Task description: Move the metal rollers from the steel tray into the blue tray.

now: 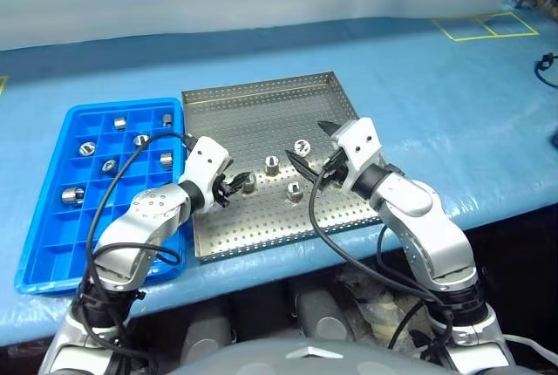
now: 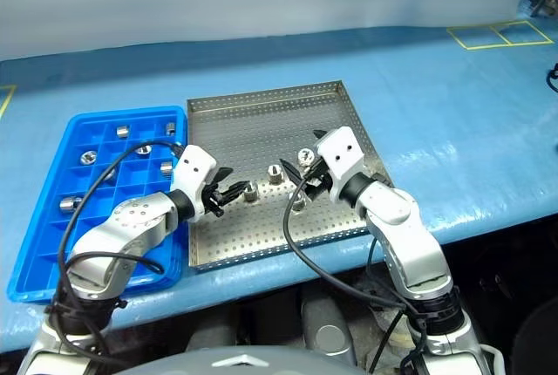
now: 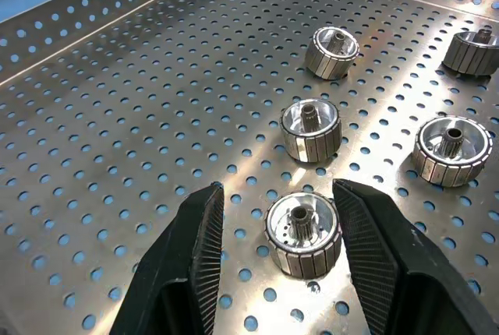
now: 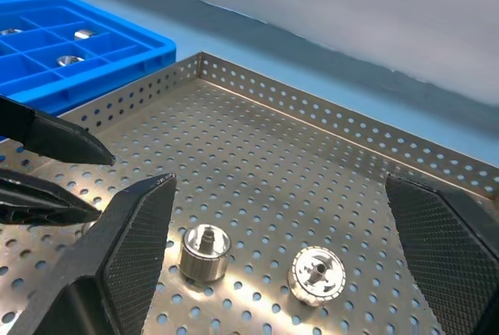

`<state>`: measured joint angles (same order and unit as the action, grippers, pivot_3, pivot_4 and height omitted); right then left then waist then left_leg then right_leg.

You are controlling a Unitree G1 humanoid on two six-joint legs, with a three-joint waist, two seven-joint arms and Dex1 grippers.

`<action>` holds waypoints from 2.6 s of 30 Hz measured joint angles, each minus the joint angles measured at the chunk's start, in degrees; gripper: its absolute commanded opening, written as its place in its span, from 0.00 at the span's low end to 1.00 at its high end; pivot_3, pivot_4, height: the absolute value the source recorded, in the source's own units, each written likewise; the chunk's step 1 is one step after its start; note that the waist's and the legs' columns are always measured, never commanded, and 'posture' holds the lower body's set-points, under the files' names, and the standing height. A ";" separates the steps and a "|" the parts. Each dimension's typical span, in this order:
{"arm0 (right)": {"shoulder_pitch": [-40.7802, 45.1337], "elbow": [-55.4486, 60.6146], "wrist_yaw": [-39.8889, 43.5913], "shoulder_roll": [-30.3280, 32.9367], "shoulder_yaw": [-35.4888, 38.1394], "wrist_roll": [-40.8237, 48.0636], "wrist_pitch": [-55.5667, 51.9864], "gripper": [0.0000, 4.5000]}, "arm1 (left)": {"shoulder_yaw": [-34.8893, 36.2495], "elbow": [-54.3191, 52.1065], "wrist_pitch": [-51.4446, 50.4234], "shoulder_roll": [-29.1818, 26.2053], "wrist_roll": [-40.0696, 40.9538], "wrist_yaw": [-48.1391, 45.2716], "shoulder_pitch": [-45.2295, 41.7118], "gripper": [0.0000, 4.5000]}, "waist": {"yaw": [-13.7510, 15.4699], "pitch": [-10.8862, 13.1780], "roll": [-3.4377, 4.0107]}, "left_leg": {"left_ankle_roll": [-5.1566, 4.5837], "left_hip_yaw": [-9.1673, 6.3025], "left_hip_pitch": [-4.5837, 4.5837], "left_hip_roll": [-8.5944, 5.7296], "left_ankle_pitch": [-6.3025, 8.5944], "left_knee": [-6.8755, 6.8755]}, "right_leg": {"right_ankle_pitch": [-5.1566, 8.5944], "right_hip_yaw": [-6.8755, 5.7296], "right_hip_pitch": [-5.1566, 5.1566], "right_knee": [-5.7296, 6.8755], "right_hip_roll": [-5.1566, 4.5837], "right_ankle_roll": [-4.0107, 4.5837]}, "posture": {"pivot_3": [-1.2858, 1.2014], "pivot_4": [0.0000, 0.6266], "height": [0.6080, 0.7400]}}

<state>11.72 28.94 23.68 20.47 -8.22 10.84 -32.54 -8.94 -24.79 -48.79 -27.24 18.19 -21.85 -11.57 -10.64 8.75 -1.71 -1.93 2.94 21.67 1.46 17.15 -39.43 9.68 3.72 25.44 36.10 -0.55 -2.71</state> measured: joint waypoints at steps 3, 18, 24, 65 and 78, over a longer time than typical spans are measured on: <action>-0.42 0.72 -0.47 -0.44 0.06 -0.06 -0.03 1.00 | -0.49 0.21 -1.05 -0.16 -0.22 -0.21 -0.71 0.93 | -1.35 0.00 0.00 | -0.02 -0.01 0.01 0.00 0.01 0.00 | -0.02 0.03 0.00 -0.01 -0.01 -0.05 | 0.40 0.24 1.00; -1.09 0.68 -1.56 -1.88 -0.21 -1.20 0.89 1.00 | 3.93 0.00 -4.20 -4.86 0.88 -4.00 0.36 0.93 | -5.40 0.00 0.00 | -0.02 -0.08 0.02 0.00 0.01 0.02 | 0.02 0.02 0.02 0.00 -0.04 -0.17 | 0.40 0.24 1.00; -1.07 0.58 -1.16 -1.99 -0.35 -1.20 1.26 1.00 | 3.63 0.00 -4.47 -4.95 0.87 -4.90 1.81 0.93 | -5.40 0.00 0.00 | -0.02 -0.08 0.02 0.00 0.01 0.02 | 0.03 0.02 0.02 0.00 -0.05 -0.18 | 0.40 0.24 1.00; -0.96 0.55 -0.06 -2.09 -0.42 -1.25 1.30 1.00 | -0.29 7.86 1.56 -0.68 -6.85 -3.21 2.19 0.37 | -5.36 -0.23 0.32 | -0.11 -0.06 -0.01 -0.08 0.04 -0.04 | 0.01 0.09 -0.05 0.01 -0.12 -0.33 | 0.41 0.24 1.00; -0.78 0.53 0.51 -1.79 -0.77 -1.24 1.25 1.00 | 4.37 3.70 6.77 -0.42 -5.74 -3.80 7.18 0.37 | -5.33 -0.22 0.31 | -0.10 -0.06 0.03 -0.04 0.04 0.06 | -0.04 0.09 0.06 0.00 -0.09 -0.20 | 0.42 0.24 1.00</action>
<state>10.94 29.47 24.20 18.68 -8.99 9.60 -31.29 -4.57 -21.09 -42.02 -27.66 12.45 -25.65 -4.38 -15.97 8.53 -1.39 -2.03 2.88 21.70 1.42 17.19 -39.37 9.65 3.81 25.50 36.10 -0.64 -2.92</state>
